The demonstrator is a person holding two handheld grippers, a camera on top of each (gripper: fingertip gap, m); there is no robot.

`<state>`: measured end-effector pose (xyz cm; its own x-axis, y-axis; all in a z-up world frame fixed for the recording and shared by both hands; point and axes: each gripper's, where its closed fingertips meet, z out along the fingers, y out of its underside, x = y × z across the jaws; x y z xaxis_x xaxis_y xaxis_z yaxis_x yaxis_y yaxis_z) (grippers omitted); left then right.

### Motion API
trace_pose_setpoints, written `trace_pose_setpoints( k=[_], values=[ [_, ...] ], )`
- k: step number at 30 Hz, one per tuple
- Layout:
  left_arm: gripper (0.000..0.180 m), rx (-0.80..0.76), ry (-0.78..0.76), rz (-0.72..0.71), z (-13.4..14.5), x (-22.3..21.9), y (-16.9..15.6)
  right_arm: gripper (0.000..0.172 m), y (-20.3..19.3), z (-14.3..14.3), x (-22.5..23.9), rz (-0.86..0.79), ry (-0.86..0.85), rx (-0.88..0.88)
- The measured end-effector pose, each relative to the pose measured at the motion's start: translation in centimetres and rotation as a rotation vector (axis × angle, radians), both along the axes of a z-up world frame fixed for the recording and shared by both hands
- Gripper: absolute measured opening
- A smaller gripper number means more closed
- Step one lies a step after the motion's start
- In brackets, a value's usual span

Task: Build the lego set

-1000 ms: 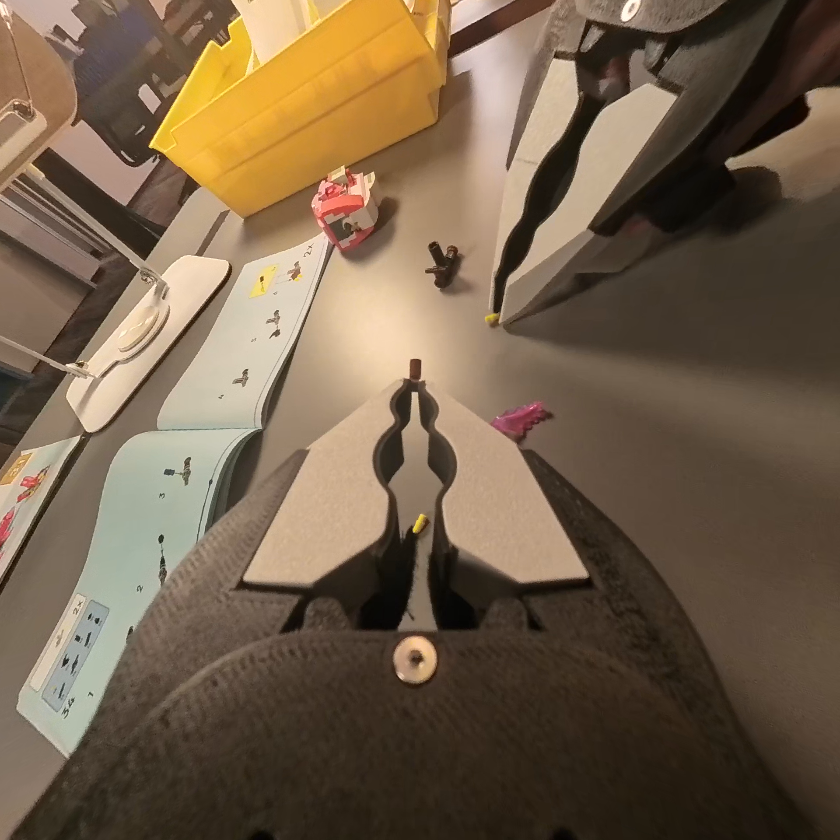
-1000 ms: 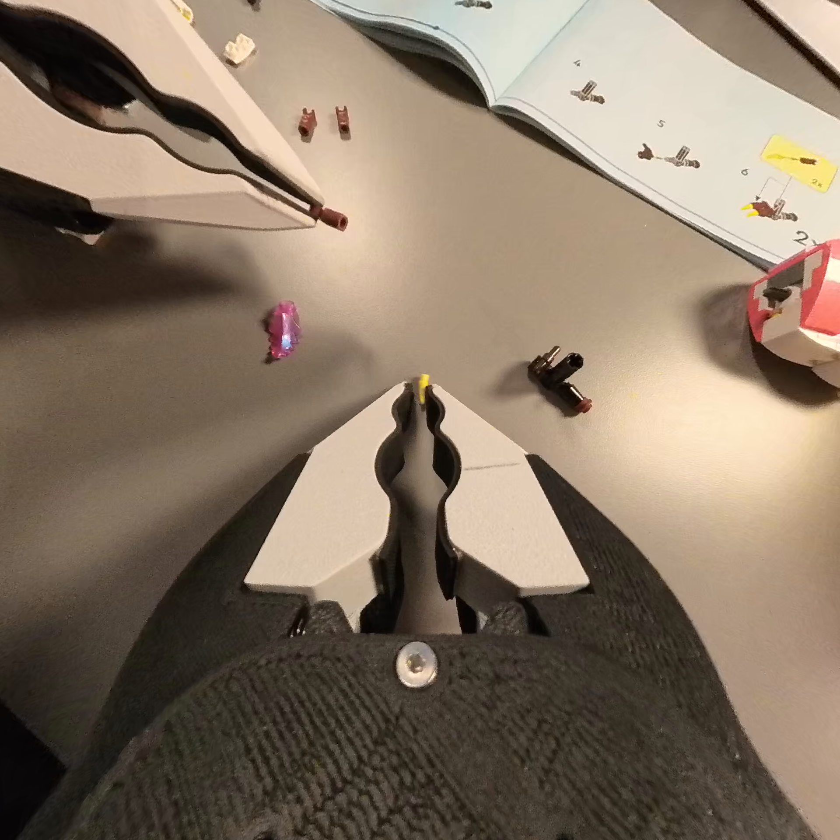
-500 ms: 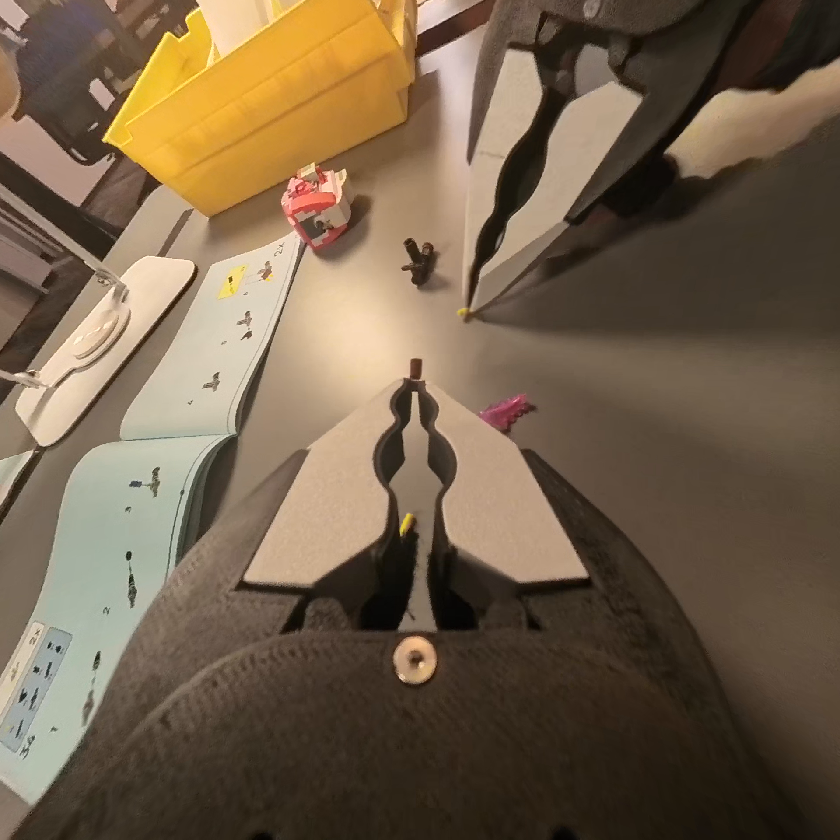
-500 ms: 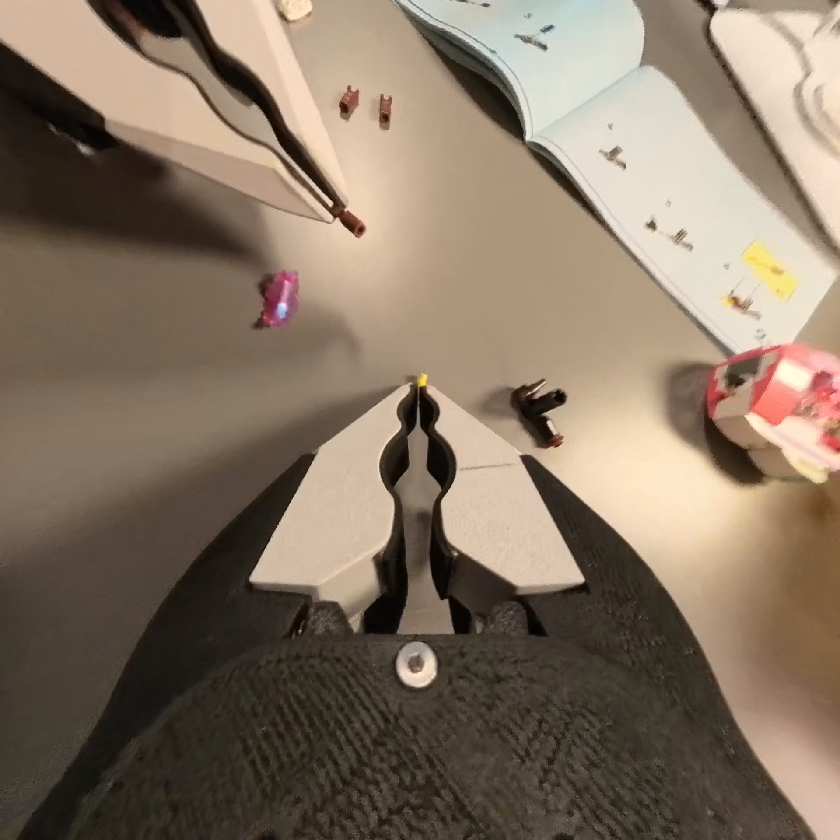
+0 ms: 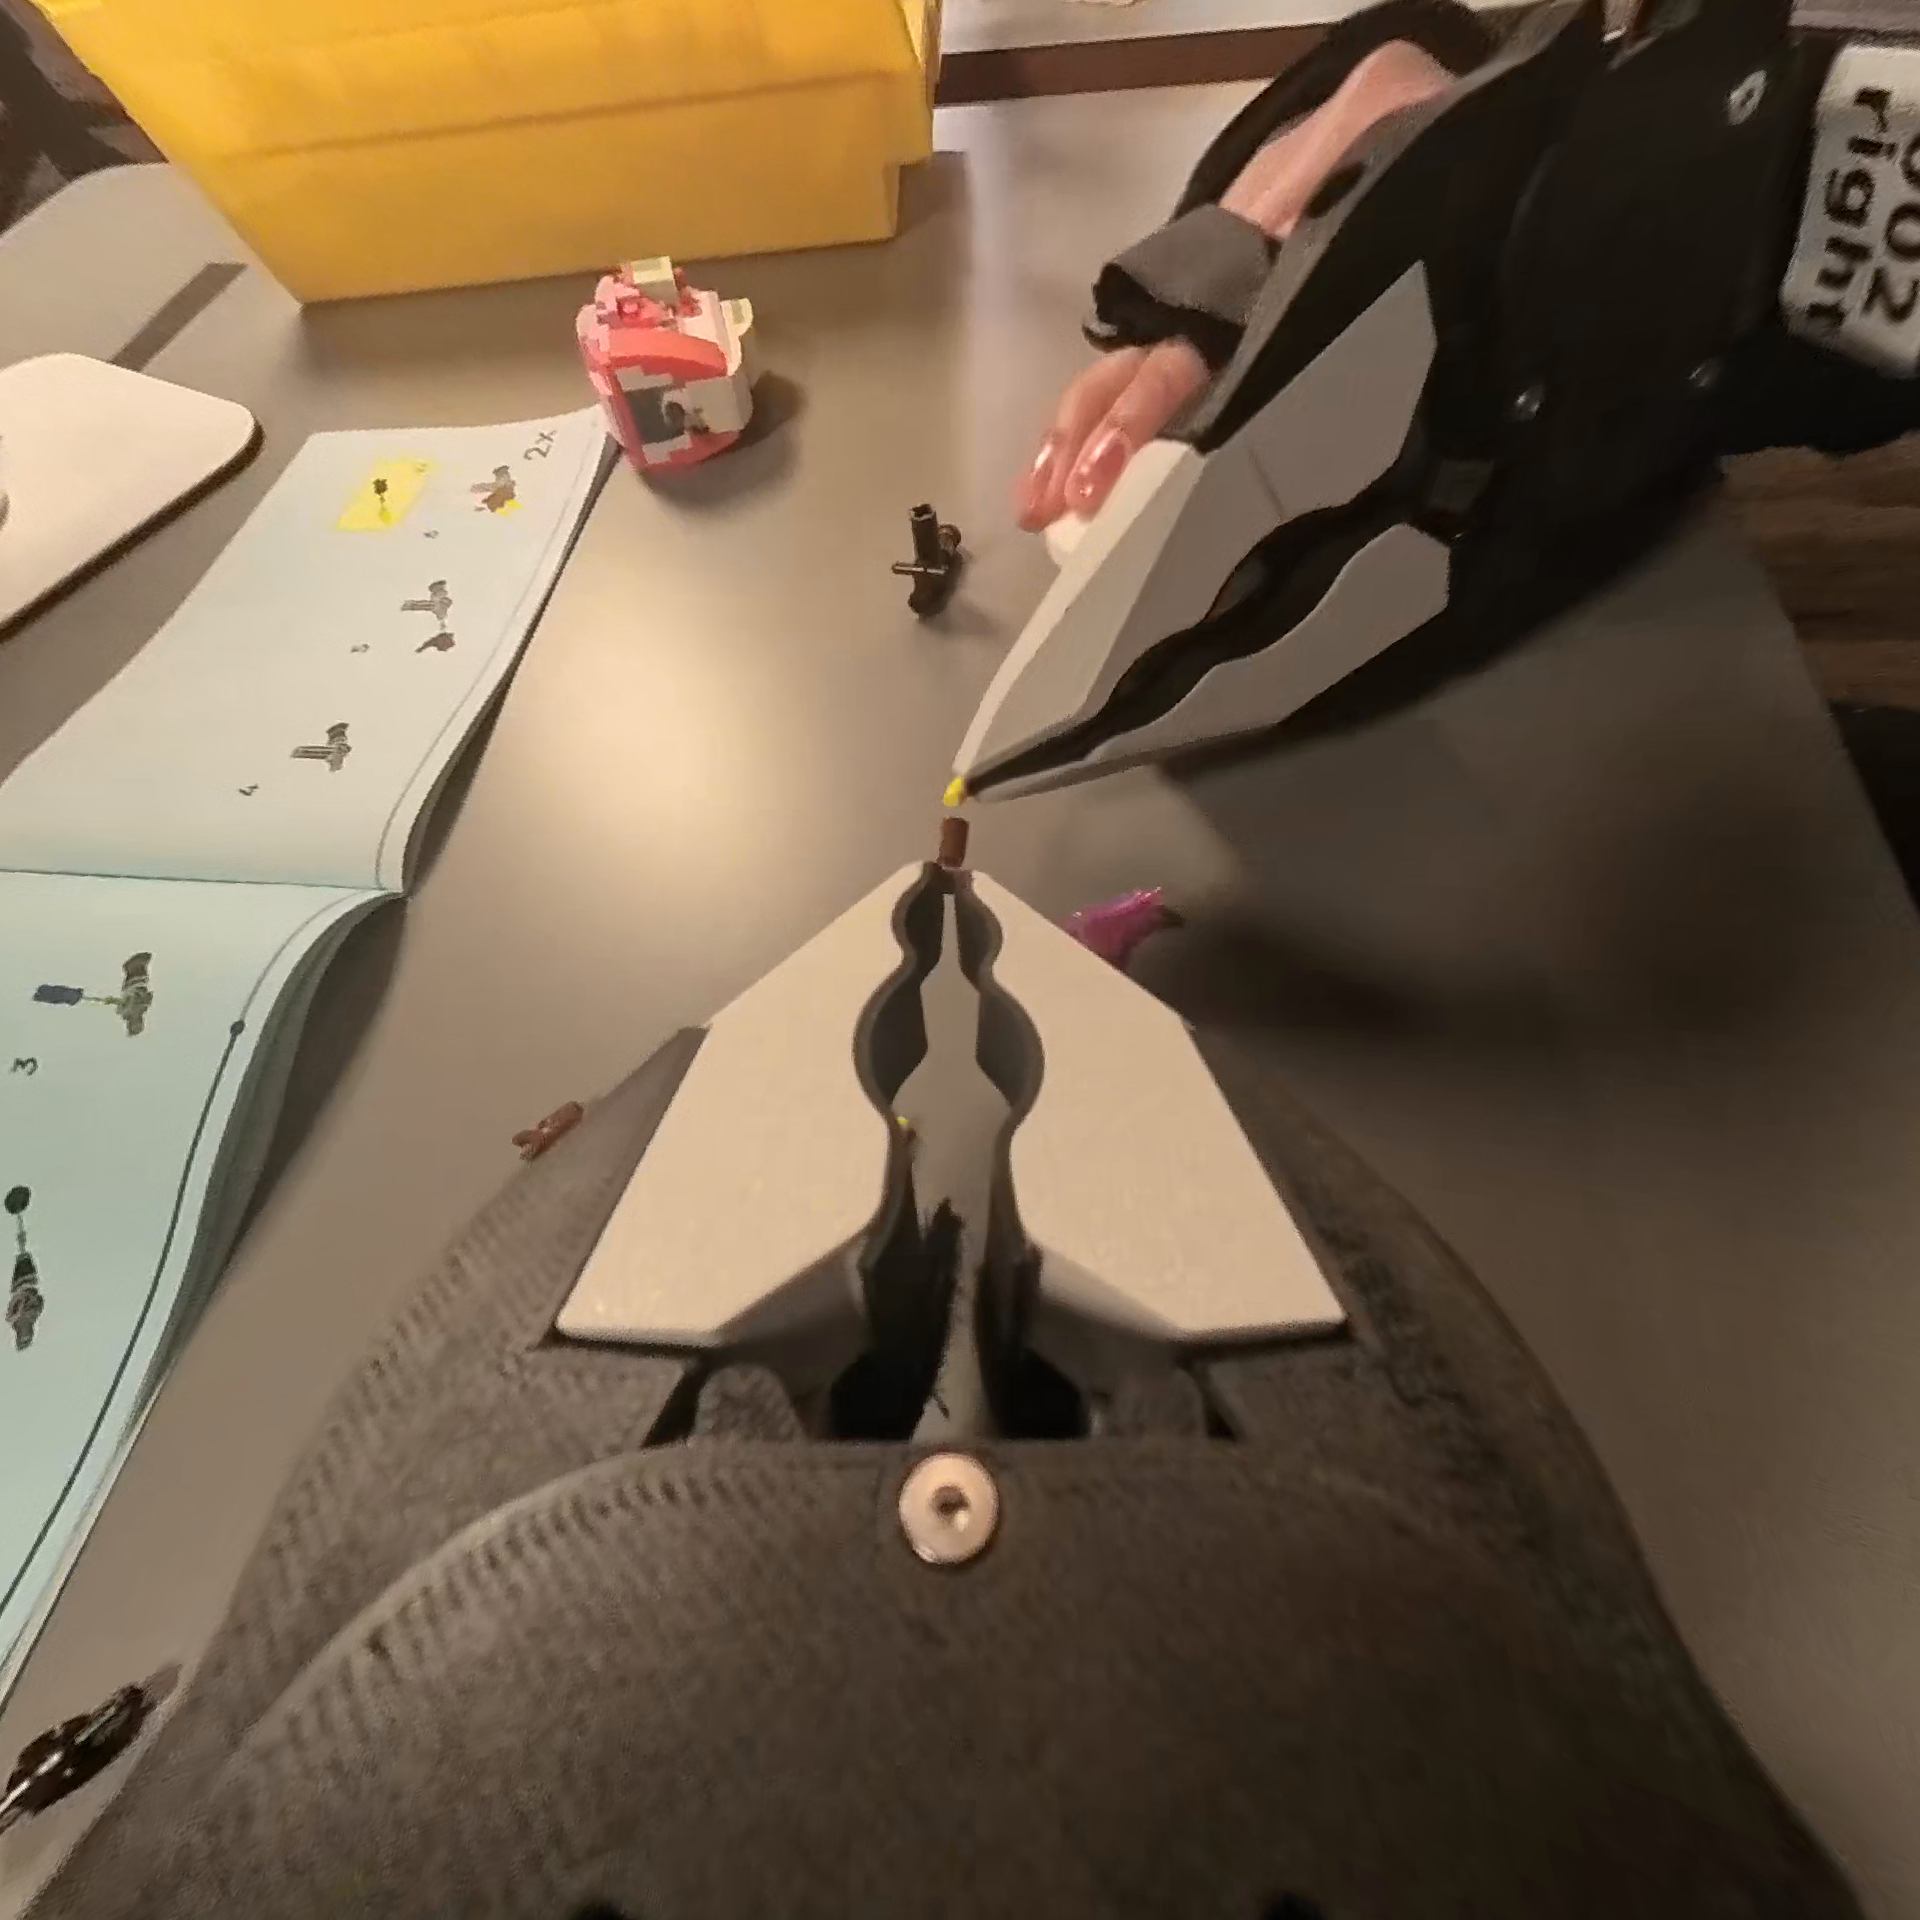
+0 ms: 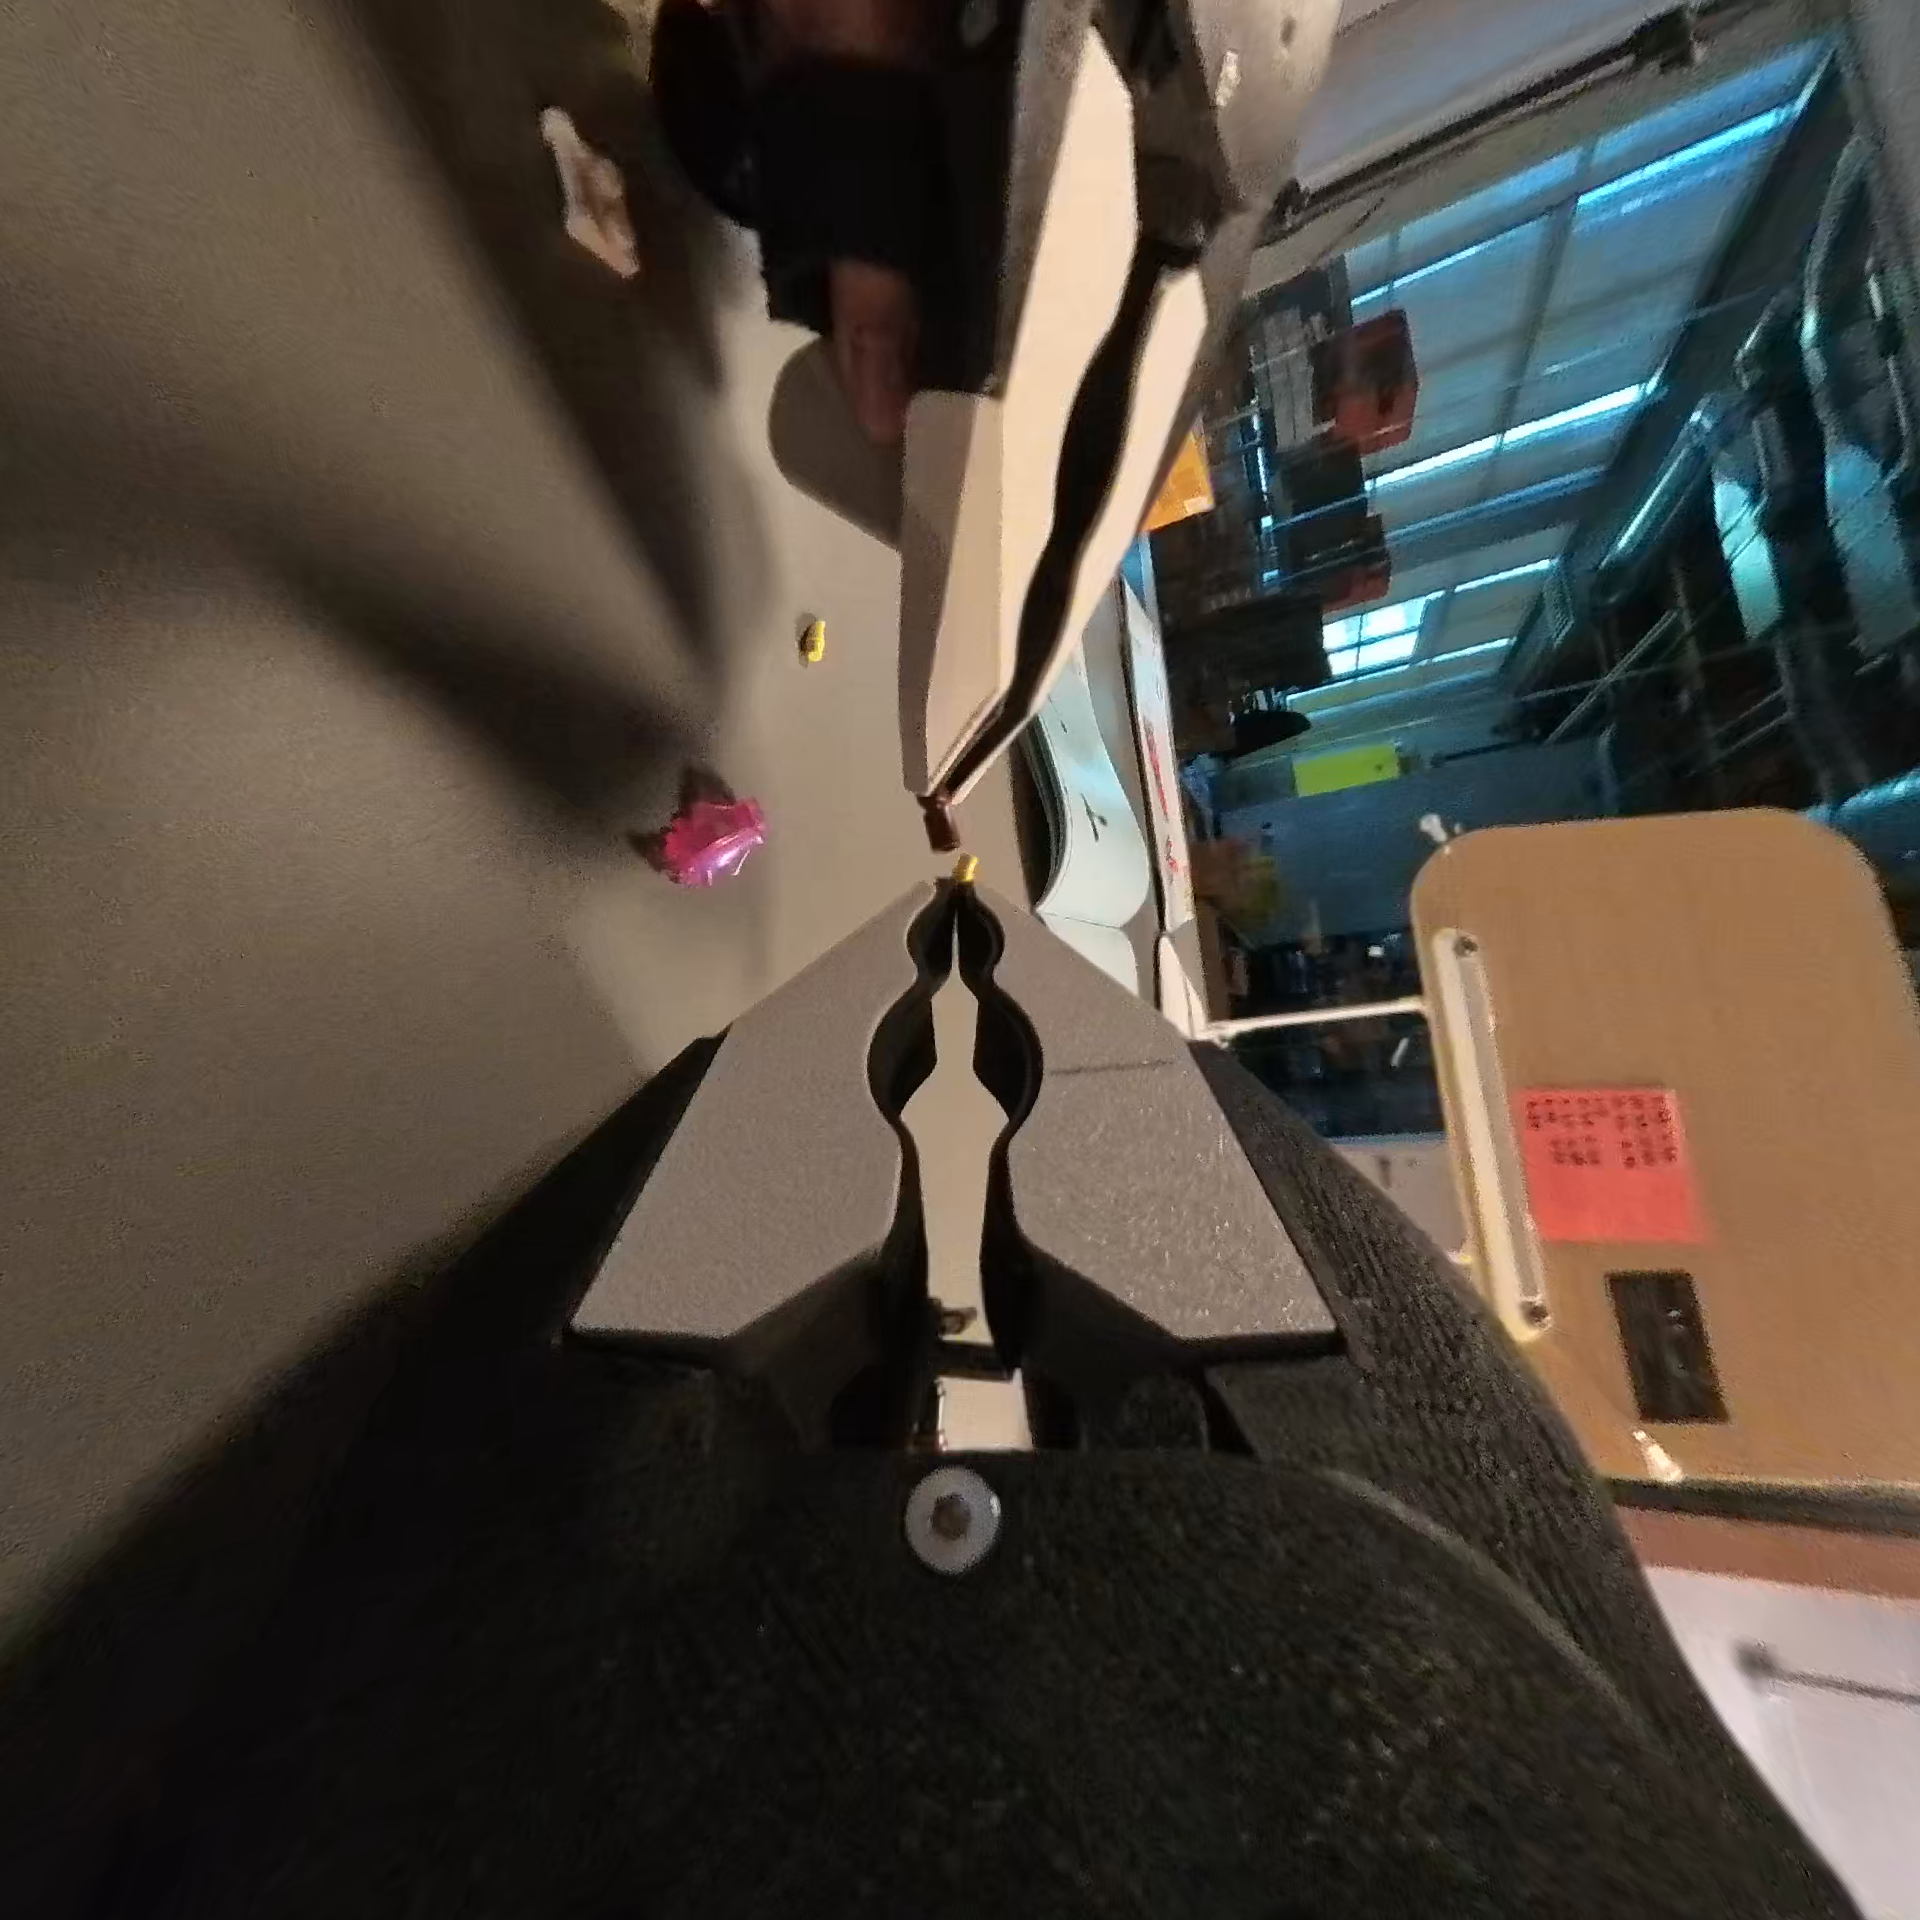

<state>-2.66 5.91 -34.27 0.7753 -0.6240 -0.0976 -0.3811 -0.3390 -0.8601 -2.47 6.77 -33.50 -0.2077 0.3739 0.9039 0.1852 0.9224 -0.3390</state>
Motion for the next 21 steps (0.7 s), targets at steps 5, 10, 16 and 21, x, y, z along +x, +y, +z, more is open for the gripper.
trace_pose_setpoints(
  k=[5, 10, 16, 21],
  values=[
    [0.002, -0.033, 0.032, 0.005, -0.7, -0.1, 0.0, 0.0, 0.0, -0.8, -0.2, 0.006, -0.011, 0.165],
    [0.002, -0.045, 0.031, 0.012, -0.8, -0.2, 0.0, 0.0, -0.2, -1.2, -0.2, 0.011, -0.019, 0.281],
    [0.001, -0.07, 0.075, 0.039, -1.4, -0.8, 0.0, 0.0, 0.3, -1.4, -0.3, -0.011, -0.038, 0.165],
    [0.001, -0.044, 0.158, 0.21, -0.9, -4.6, 0.5, 0.001, 0.4, -0.6, -1.2, -0.012, -0.162, -0.46]
  ],
)
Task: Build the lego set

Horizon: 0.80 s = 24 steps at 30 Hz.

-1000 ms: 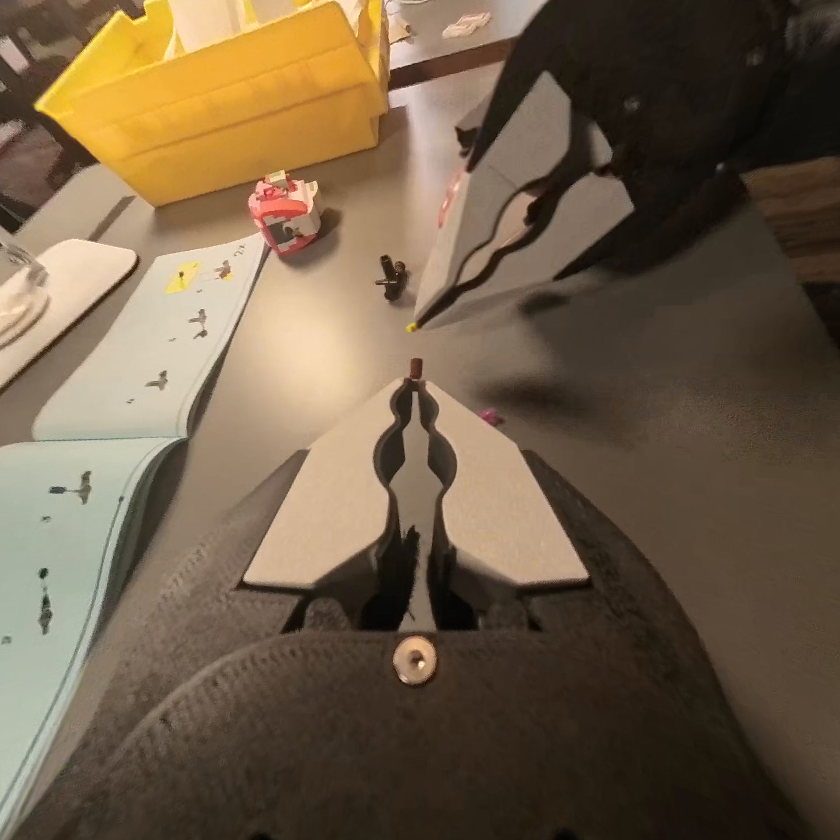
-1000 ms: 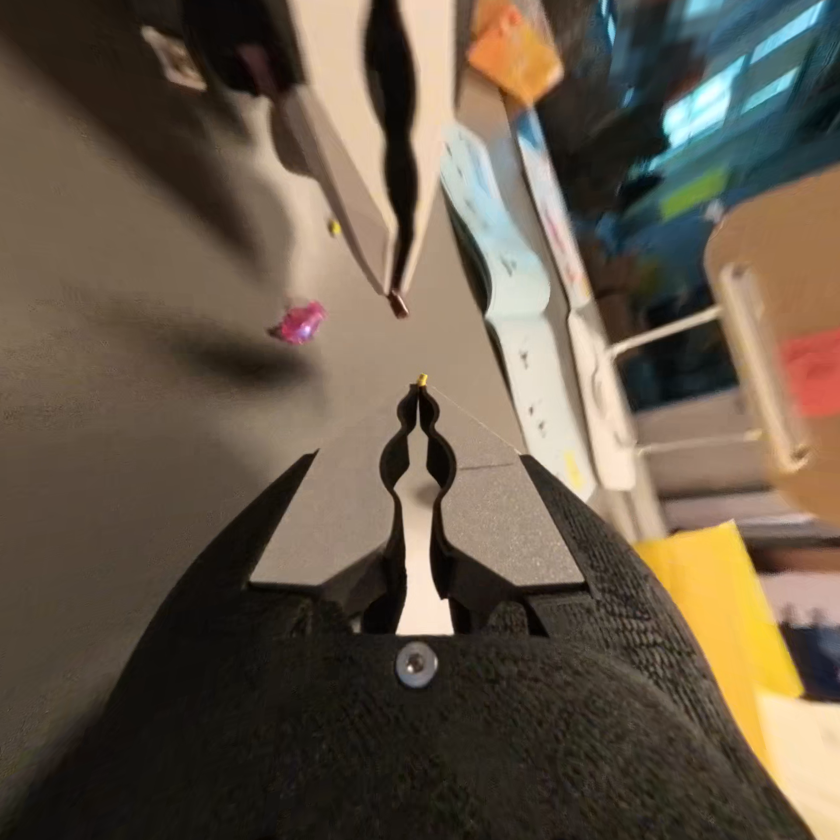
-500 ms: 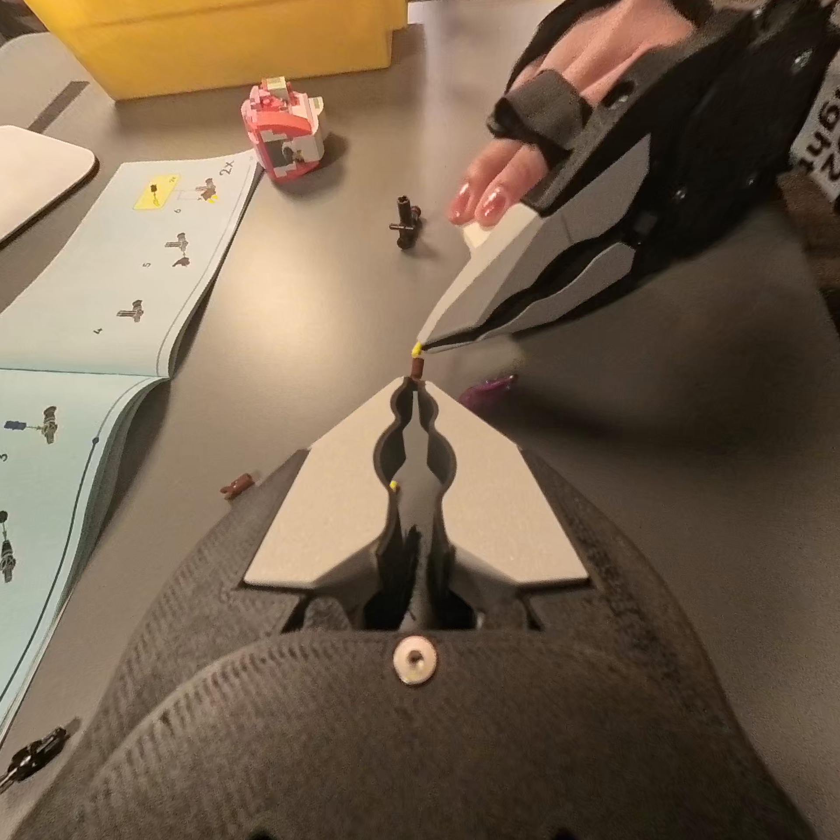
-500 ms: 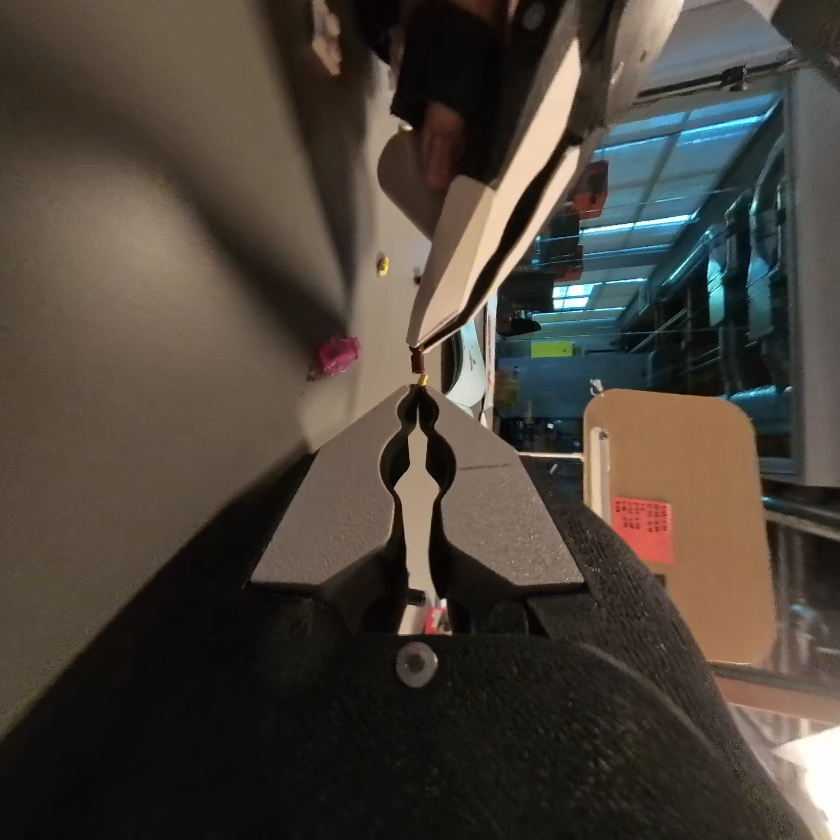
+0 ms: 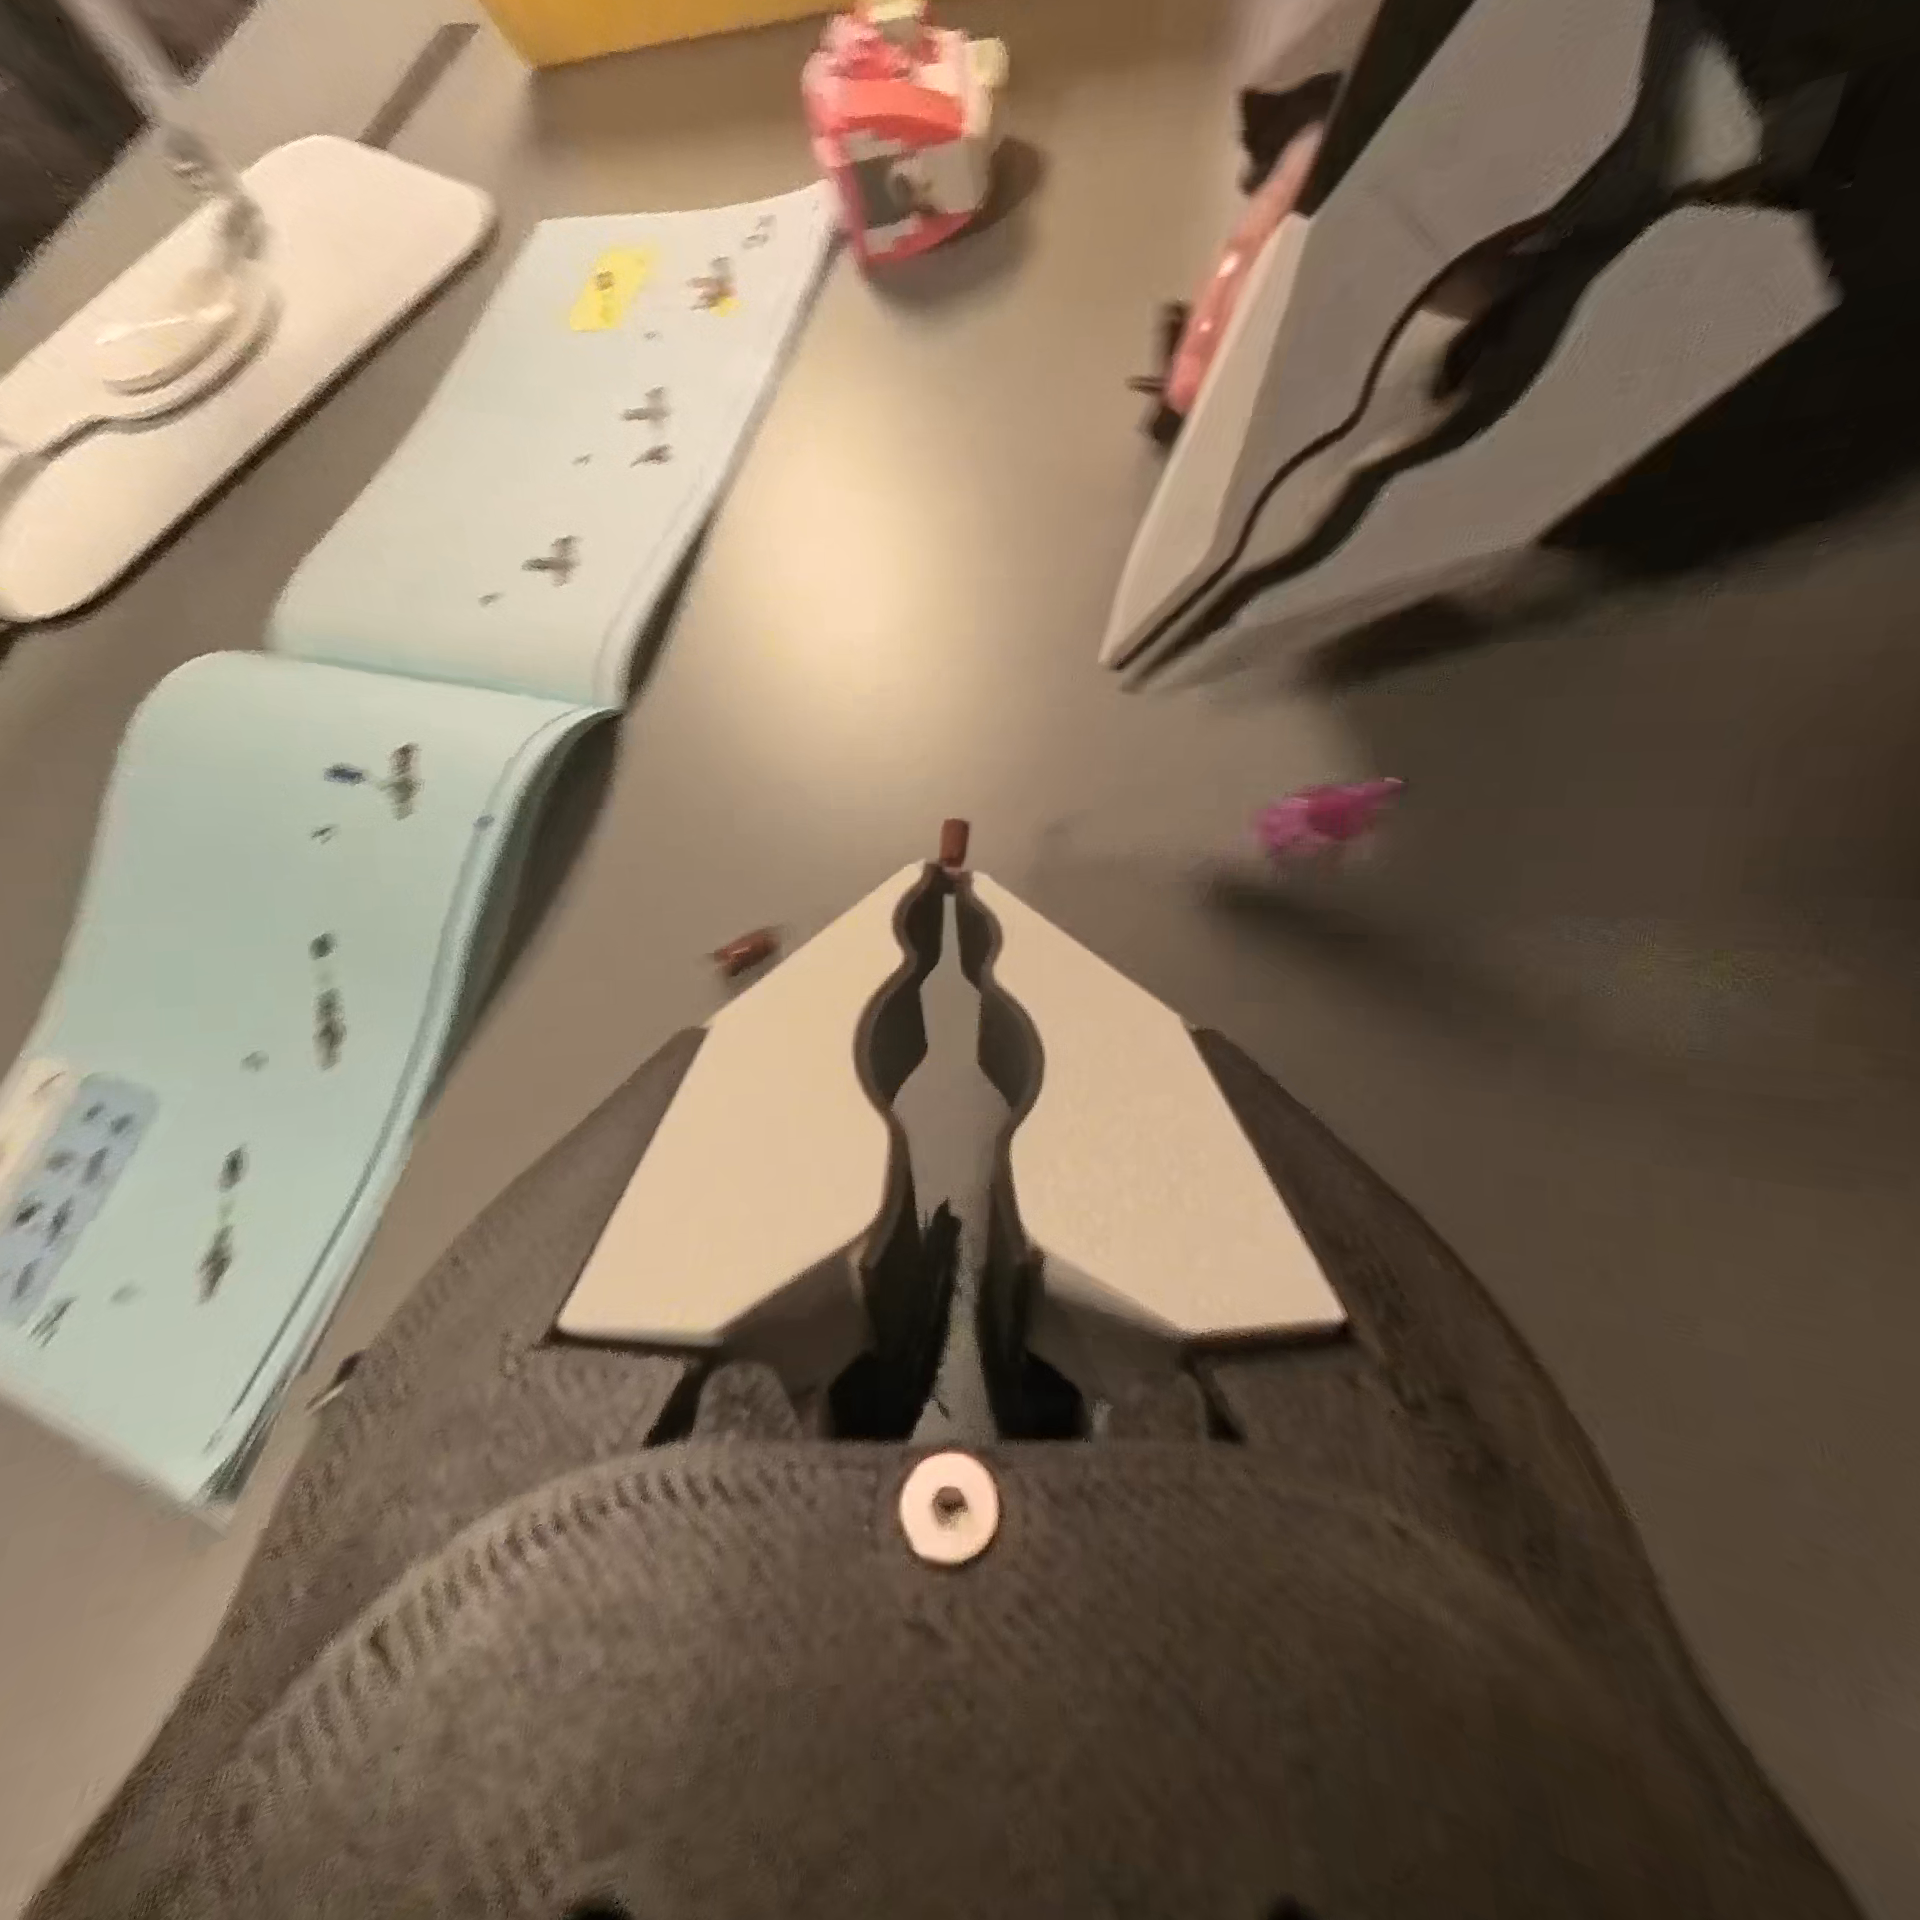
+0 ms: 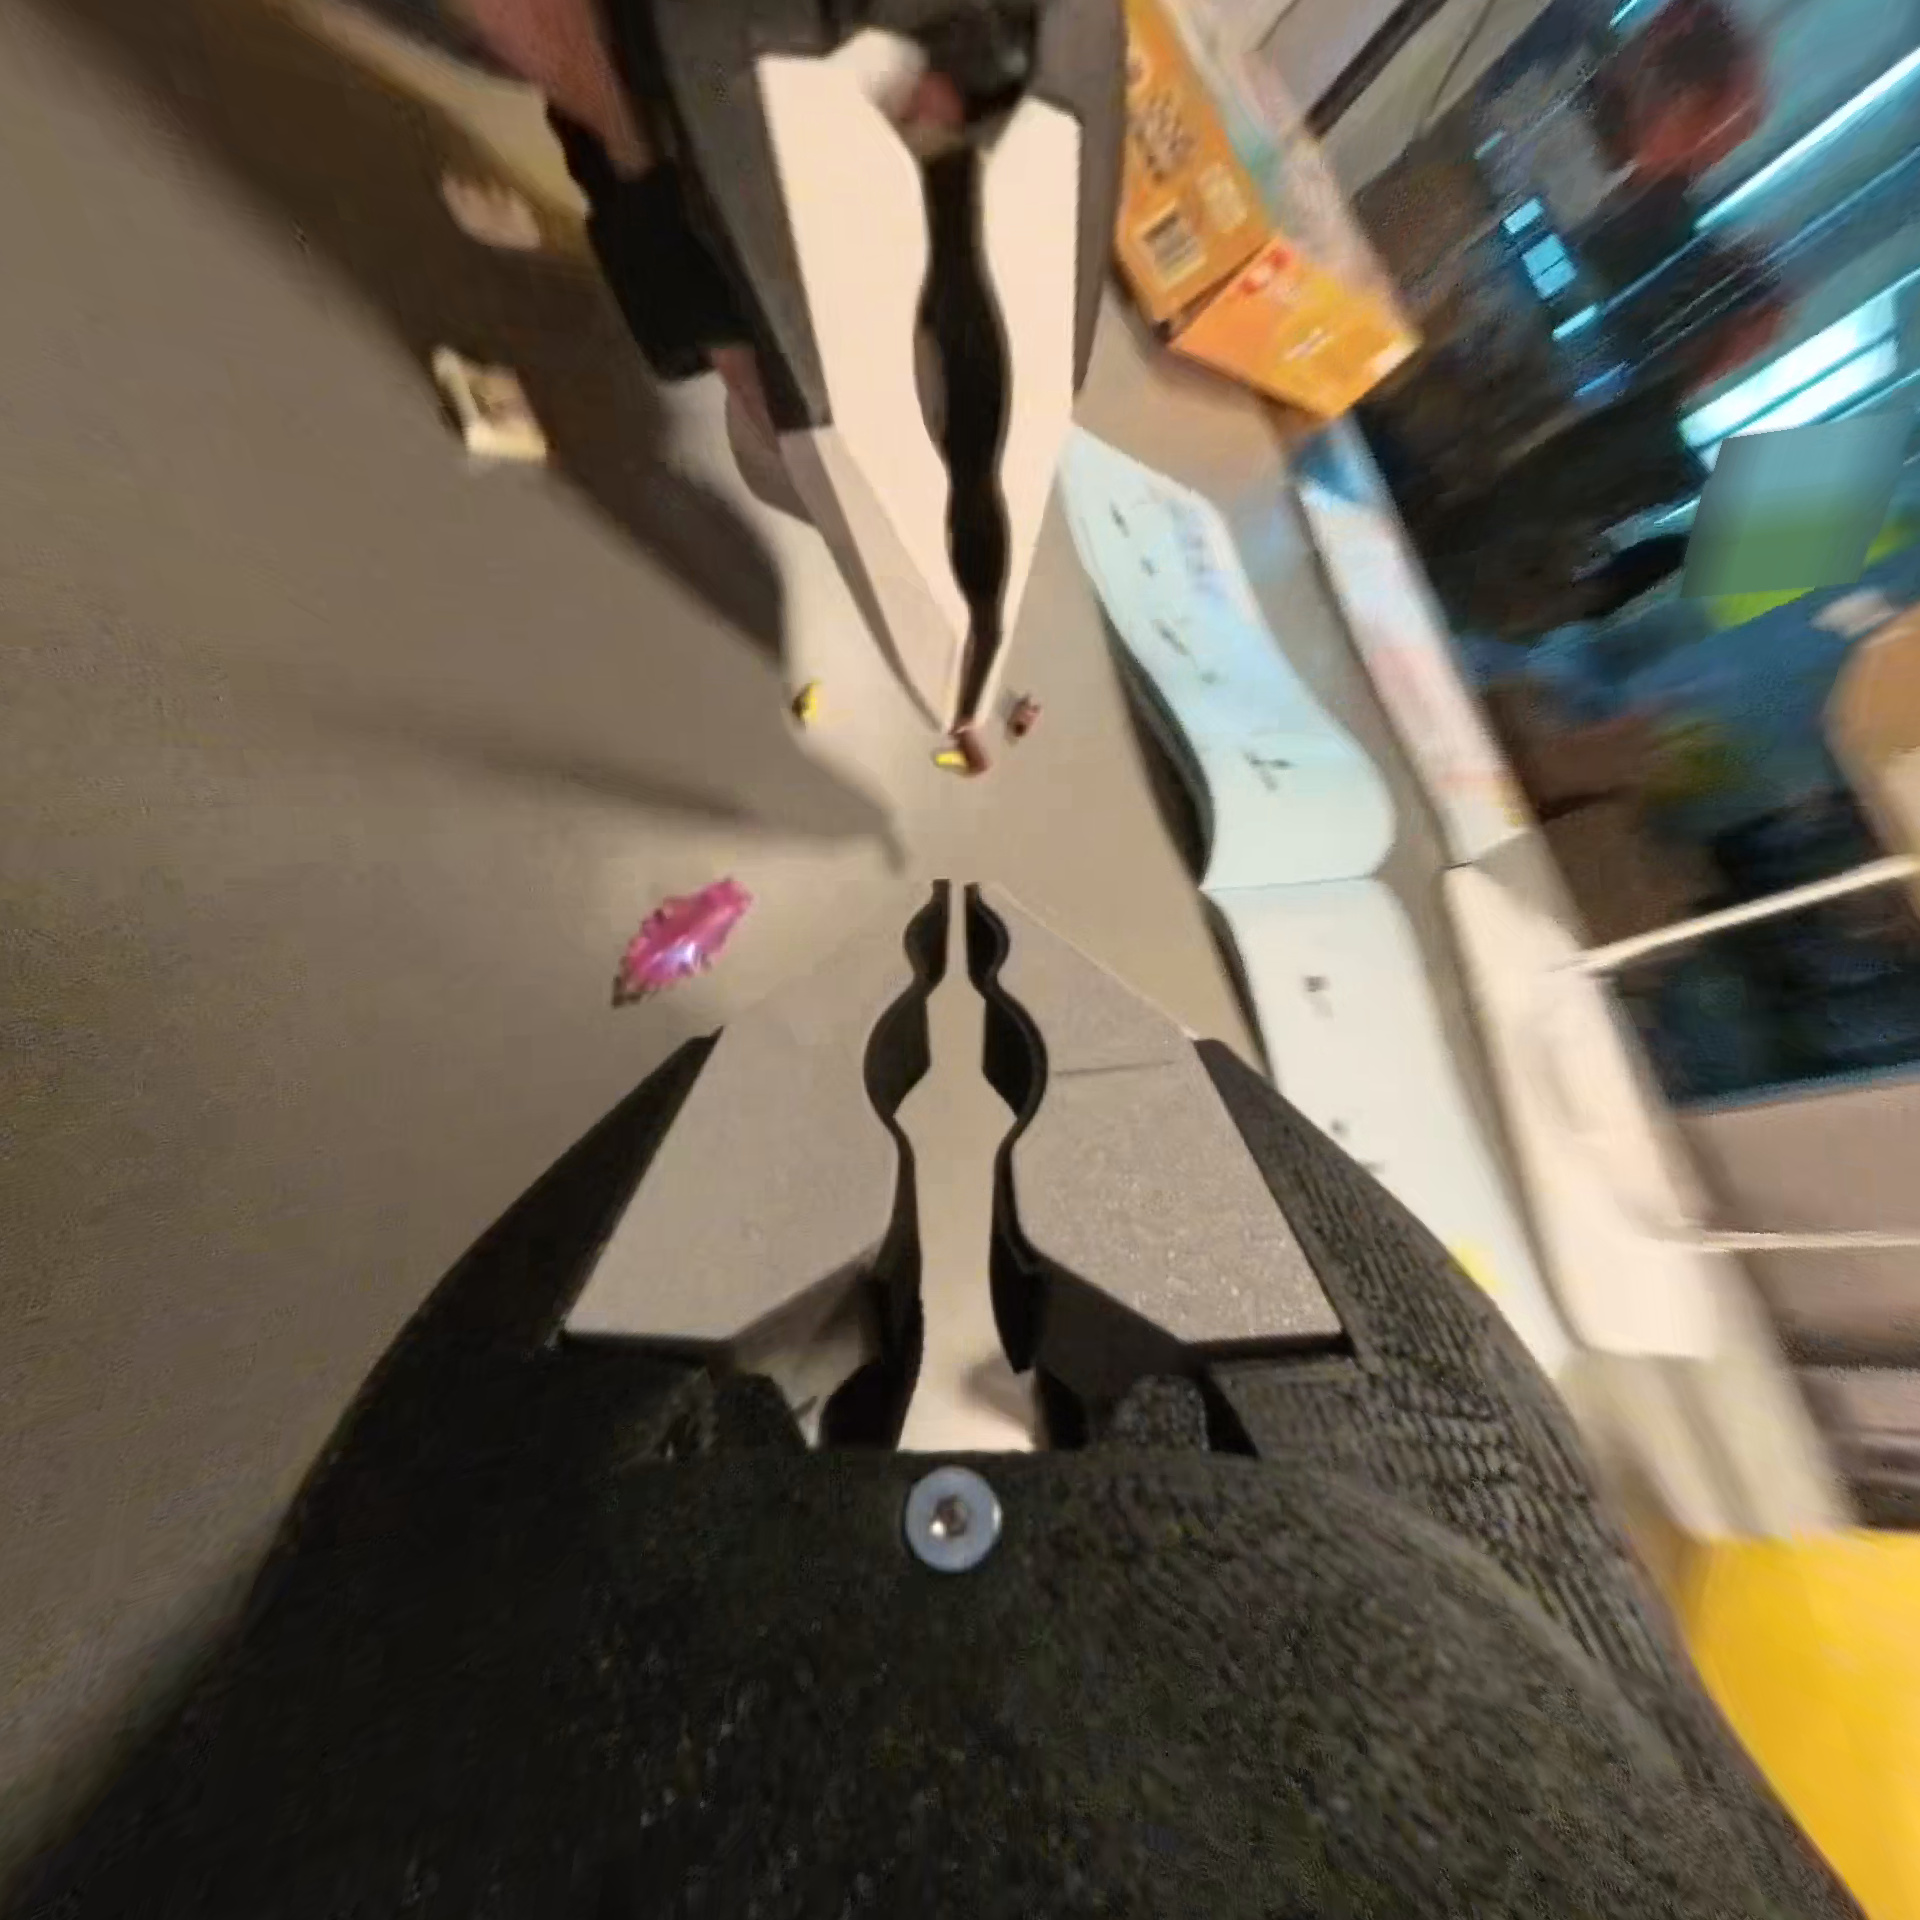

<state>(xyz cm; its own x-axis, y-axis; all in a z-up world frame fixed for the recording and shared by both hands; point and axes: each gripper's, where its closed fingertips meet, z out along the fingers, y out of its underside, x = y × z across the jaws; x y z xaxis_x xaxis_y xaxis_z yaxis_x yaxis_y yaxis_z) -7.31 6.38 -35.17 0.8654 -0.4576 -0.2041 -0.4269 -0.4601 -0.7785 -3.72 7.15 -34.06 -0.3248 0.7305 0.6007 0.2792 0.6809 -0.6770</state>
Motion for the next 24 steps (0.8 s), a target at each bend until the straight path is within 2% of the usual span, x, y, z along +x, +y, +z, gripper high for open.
trace_pose_setpoints(
  k=[1, 4, 7, 10, 14, 24],
  values=[
    [0.001, 0.023, -0.016, 0.052, 0.4, -1.0, 0.2, 0.008, 0.1, 0.0, -0.4, 0.006, -0.058, -0.088],
    [0.001, 0.083, -0.101, 0.169, 1.6, -3.1, 0.7, 0.013, -0.3, -0.3, -1.7, 0.018, -0.277, -0.336],
    [0.001, 0.127, -0.121, 0.245, 2.1, -4.7, 0.9, 0.013, -0.5, -1.3, -3.3, -0.113, -0.429, -0.53],
    [0.002, 0.146, -0.136, 0.265, 2.4, -5.2, 1.0, 0.013, -0.6, -2.8, -3.9, -0.201, -0.463, -0.553],
    [0.001, 0.14, -0.168, 0.258, 2.3, -5.0, 1.1, 0.01, -0.2, -2.8, -4.7, -0.288, -0.387, -0.575],
    [0.001, 0.123, -0.15, 0.231, 1.9, -4.5, 1.2, 0.009, -0.6, -2.8, -6.1, -0.349, -0.311, -0.543]
  ],
)
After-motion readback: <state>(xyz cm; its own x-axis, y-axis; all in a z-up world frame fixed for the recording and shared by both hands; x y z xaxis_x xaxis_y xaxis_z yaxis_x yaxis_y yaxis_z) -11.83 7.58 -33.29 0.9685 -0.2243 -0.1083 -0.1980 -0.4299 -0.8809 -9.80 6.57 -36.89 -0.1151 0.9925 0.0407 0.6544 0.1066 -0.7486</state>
